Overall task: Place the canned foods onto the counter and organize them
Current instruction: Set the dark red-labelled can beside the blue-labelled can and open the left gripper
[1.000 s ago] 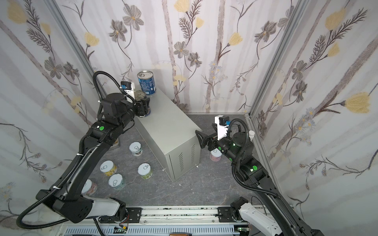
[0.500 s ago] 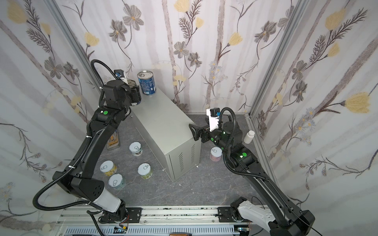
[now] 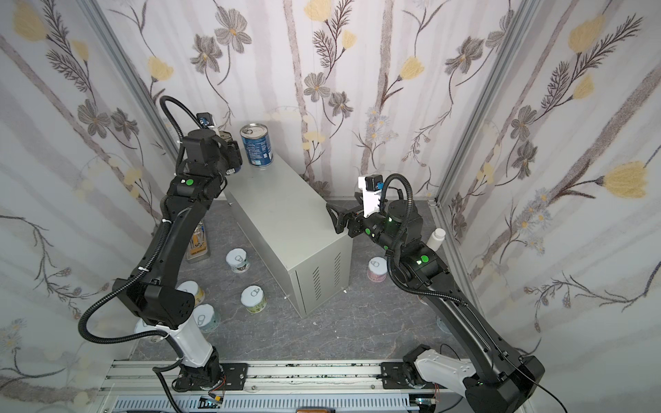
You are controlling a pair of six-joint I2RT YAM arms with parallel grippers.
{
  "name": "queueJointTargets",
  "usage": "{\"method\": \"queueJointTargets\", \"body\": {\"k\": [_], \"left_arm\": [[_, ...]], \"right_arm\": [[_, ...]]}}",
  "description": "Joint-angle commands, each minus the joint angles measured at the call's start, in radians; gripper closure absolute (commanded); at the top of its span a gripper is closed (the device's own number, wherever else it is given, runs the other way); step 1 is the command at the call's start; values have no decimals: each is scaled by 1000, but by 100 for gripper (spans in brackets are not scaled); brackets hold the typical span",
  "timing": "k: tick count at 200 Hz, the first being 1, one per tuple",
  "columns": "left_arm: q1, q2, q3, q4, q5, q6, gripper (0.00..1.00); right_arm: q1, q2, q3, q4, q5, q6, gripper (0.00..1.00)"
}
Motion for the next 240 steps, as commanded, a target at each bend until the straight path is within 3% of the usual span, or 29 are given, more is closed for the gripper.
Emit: {"method": "queueJointTargets", "body": {"k": [1, 116, 203, 240], "left_arm": [[4, 20, 36, 88, 3, -20, 41], [18, 115, 95, 83, 9, -20, 40], [23, 142, 110, 83, 12, -19, 32], [25, 152, 114, 82, 7, -15, 24]], "right_arm": [[-3, 8, 9, 32, -1, -10, 1], [-16, -17, -20, 26, -12, -12, 1], [-20, -38, -35, 31, -33, -23, 0], [-21, -45, -50, 49, -51, -23, 0]]}}
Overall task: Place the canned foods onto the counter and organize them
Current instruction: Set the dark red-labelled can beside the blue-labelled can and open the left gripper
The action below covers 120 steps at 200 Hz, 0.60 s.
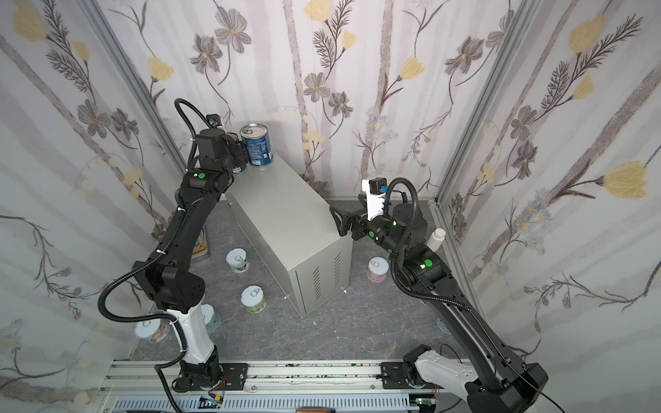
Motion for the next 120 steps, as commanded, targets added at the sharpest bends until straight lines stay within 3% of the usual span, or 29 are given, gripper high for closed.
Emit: {"method": "queueJointTargets", "body": {"k": [1, 40, 120], "left_arm": [[3, 6, 12, 69, -8, 2, 24], [3, 1, 10, 69, 6, -4, 14], [3, -57, 36, 69, 1, -12, 9]], "right_arm": [[-1, -1, -5, 45, -25, -8, 0], [-1, 6, -1, 47, -42, -2, 1], [-1, -10, 37, 2, -25, 4, 1]]}}
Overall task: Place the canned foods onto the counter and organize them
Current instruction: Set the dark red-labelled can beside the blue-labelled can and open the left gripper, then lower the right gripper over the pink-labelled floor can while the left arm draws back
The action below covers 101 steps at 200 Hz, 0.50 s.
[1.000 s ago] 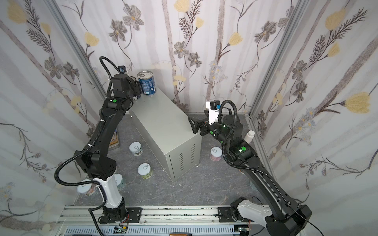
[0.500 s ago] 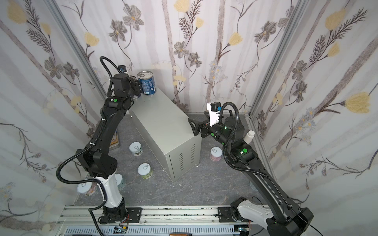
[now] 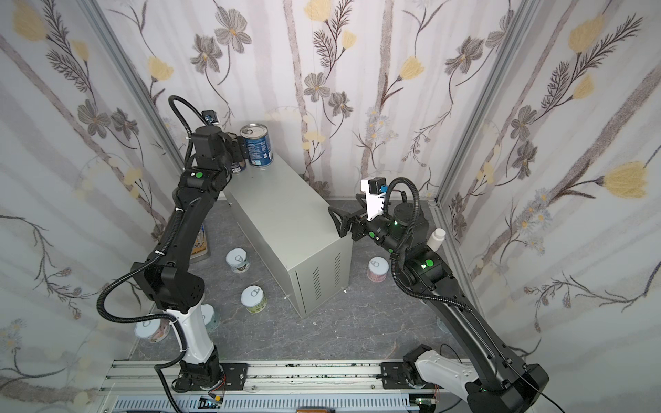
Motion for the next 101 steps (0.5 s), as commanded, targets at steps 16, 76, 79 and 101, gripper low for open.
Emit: {"method": "queueJointTargets", "body": {"k": [16, 76, 79, 101], "left_arm": [[0, -83, 10, 41, 4, -19, 8], [-20, -278, -131, 41, 35, -19, 2], [-21, -291, -143, 41, 37, -19, 2], [-37, -380, -228, 41, 55, -32, 1]], "right_arm": [[1, -16, 17, -9, 19, 13, 1], [-1, -116, -33, -44, 13, 62, 1], [0, -123, -37, -46, 13, 66, 1], [1, -181, -70, -67, 24, 83, 1]]}}
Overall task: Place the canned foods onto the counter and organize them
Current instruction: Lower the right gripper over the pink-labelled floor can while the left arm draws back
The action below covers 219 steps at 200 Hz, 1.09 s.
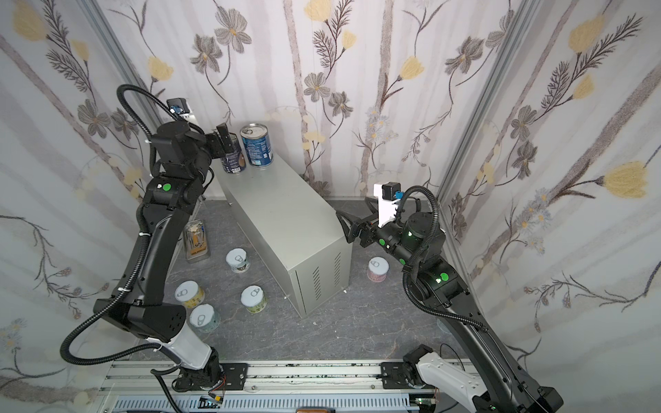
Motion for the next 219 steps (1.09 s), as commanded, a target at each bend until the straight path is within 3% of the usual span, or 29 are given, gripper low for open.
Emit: {"method": "queueJointTargets", "body": {"k": [1, 120, 180, 219], "left_arm": [[-12, -85, -72, 28, 26, -22, 1], [-136, -619, -676, 30, 101, -152, 0], [-167, -815, -934, -10, 111, -206, 0], [-175, -886, -1077, -21, 131, -253, 0]], "right_arm": [[1, -51, -29, -20, 7, 31, 1], [-9, -328, -250, -290, 239, 110, 0], [-62, -272, -451, -234, 310, 140, 0], [-126, -201, -540, -160, 282, 172, 0]]}}
